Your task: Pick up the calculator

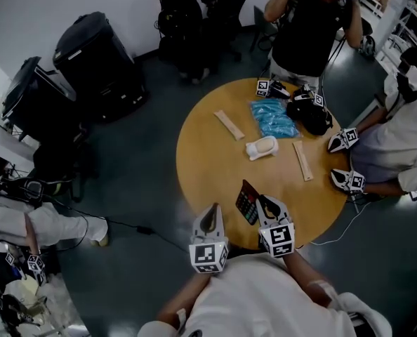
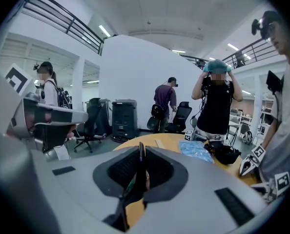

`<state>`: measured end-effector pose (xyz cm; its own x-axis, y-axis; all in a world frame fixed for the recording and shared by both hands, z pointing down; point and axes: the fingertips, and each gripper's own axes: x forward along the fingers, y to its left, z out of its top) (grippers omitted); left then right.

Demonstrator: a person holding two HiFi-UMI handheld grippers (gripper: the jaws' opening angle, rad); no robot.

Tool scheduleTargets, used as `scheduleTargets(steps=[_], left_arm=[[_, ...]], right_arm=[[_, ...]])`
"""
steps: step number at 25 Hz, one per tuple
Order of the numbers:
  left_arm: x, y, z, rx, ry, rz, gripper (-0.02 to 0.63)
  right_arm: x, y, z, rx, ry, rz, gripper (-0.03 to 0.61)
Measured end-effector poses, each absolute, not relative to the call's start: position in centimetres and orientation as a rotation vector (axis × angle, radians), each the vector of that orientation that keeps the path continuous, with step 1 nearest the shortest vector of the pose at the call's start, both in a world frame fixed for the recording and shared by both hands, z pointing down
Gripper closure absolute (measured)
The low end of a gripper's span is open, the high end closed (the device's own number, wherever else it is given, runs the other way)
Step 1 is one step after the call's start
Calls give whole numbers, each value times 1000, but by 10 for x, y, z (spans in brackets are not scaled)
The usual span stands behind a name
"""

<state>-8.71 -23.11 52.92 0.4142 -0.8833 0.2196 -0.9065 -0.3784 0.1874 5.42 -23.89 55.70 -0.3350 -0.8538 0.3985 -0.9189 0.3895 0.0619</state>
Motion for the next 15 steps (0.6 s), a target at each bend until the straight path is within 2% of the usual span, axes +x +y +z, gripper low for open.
scheduleTargets(steps=[15], left_arm=[[-92,-230,528,2387,-1569,104,609]], right_arm=[[49,-239,550,1521,-2304,224,529]])
